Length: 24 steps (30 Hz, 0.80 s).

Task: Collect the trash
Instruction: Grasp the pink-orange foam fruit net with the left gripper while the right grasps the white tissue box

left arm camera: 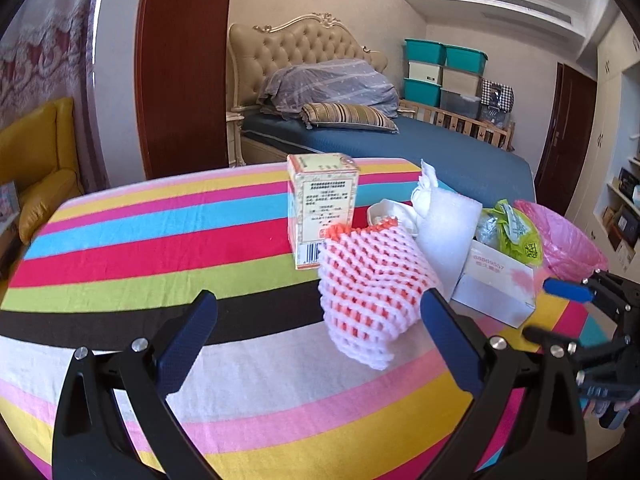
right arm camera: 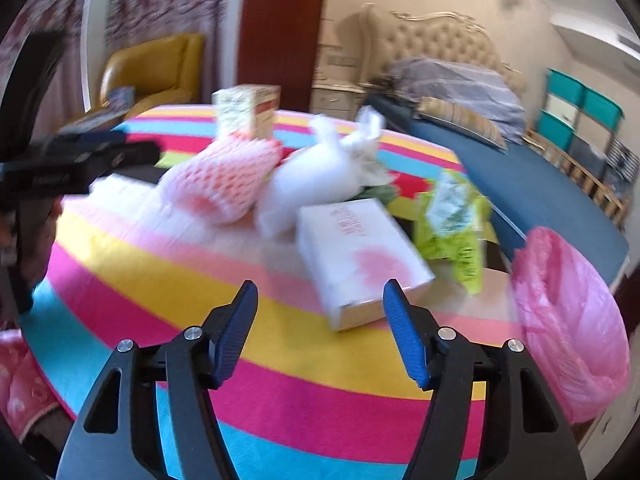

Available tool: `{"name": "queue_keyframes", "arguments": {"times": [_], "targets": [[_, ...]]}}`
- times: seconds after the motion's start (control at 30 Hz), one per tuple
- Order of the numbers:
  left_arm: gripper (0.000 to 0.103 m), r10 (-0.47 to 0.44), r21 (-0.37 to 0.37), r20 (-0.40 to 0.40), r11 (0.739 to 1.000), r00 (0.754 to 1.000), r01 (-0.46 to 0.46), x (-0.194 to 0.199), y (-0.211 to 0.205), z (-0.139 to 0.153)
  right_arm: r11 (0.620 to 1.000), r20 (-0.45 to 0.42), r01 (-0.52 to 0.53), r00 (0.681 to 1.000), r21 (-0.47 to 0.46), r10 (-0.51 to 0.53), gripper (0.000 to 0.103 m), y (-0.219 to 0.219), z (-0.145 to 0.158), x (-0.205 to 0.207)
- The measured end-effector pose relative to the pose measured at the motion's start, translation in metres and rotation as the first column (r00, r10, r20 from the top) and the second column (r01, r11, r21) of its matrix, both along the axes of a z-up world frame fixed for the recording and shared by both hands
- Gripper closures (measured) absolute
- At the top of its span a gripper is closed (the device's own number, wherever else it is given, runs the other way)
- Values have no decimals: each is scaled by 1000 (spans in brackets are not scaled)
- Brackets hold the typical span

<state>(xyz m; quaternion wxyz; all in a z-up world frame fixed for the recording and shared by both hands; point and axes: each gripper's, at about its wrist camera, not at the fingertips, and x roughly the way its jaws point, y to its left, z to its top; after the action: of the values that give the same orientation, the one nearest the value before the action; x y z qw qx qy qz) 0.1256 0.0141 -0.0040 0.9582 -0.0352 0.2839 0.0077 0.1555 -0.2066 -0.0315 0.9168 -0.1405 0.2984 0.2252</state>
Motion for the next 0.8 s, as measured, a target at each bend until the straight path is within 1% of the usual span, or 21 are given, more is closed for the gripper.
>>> {"name": "queue_keyframes", "arguments": {"times": [0.03,0.1,0.13,0.17,0.27,0.43,0.57,0.67,0.7,0.73,0.8], "targets": [[5,-2,-5,-3,1000,1000,2,0,1,-1,1000,-4,15,1000,-4,-15,42,-2,1,4],[5,-11,-12,-9,1000,1000,11,1,1,-2,999,-21,33,999,-12,-34,37,-4,-2,12],[5,-20,-18,-15,1000,1000,20,2,0,-3,999,-36,44,998,-12,-44,29,-5,-3,17],[5,-28,-24,-23,999,999,28,3,-1,-5,999,-40,48,998,-6,-48,24,-5,-4,22],[5,-39,-23,-35,999,999,38,4,-3,-8,999,-75,37,996,8,-36,23,-2,-7,37],[5,-41,-10,-51,999,998,41,8,-8,-11,999,-115,33,993,-16,-35,22,9,-15,62],[5,-46,-4,-71,999,996,46,12,-11,-14,1000,-156,30,987,2,-29,24,8,-19,69],[5,-47,-5,-87,999,995,47,16,-13,-17,999,-129,41,991,21,-38,24,3,-13,70],[5,-47,-6,-92,999,995,46,17,-15,-17,999,-118,35,992,16,-33,23,2,-11,71],[5,-47,-7,-95,999,994,47,17,-15,-17,1000,-112,26,993,7,-25,19,2,-9,72],[5,-48,-4,-98,999,994,48,19,-16,-18,1000,-112,1,994,-4,-1,18,4,-8,76]]}}
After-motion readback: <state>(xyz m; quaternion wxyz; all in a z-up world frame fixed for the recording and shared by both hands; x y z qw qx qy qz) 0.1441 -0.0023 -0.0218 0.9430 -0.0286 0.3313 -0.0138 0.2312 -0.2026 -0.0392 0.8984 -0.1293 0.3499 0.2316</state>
